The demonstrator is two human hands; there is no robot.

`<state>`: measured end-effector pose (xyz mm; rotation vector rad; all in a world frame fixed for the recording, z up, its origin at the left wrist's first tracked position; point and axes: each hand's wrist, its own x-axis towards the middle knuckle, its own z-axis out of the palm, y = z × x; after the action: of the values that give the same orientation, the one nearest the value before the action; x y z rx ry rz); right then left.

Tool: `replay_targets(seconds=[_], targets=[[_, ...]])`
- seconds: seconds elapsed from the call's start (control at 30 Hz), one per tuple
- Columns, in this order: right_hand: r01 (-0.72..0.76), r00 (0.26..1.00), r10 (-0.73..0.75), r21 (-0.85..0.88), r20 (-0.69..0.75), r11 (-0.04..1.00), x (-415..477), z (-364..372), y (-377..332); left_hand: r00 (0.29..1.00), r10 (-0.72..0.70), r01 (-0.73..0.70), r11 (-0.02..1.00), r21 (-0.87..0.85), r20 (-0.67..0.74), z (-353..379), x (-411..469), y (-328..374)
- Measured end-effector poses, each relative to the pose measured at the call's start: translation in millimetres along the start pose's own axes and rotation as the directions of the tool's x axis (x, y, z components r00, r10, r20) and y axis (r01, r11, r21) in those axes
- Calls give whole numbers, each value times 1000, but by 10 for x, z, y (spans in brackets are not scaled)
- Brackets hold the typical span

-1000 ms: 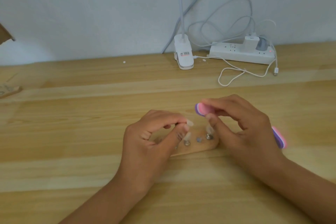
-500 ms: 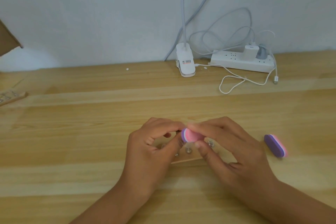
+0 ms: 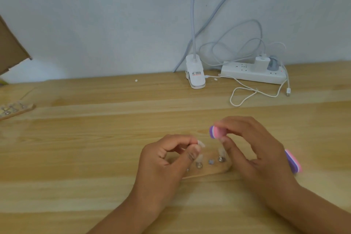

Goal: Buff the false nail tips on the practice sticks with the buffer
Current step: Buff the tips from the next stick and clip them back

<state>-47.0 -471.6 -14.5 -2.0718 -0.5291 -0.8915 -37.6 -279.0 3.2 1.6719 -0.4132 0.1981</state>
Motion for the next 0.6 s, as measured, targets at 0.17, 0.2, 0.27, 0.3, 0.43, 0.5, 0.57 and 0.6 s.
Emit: replay_targets(seconds=[0.17,0.2,0.27,0.3,0.43,0.5,0.57,0.6], targets=[[221,970,-217,-28,110,975,-87,85,-51,998,-28,27,1000,10,56,19,2,18],[216,971,-210,-45,117,975,-79,72,-27,998,-28,27,999,24,54,16,3,9],[179,980,-173,-50,96,983,-55,54,-11,999,-17,14,998,67,30,13,5,4],[177,981,-173,-36,91,984,-51,59,-25,1000,-13,11,997,72,28,11,5,2],[258,959,-257,0,119,966,-75,98,-62,998,-28,26,999,28,60,14,-10,12],[199,975,-195,-22,109,980,-44,48,-21,998,-17,15,999,47,57,13,-5,13],[178,980,-176,-18,92,984,-41,35,-31,999,-16,14,999,33,52,8,0,22],[209,973,-208,-2,97,978,-58,53,-57,998,-24,23,1000,10,58,8,0,29]])
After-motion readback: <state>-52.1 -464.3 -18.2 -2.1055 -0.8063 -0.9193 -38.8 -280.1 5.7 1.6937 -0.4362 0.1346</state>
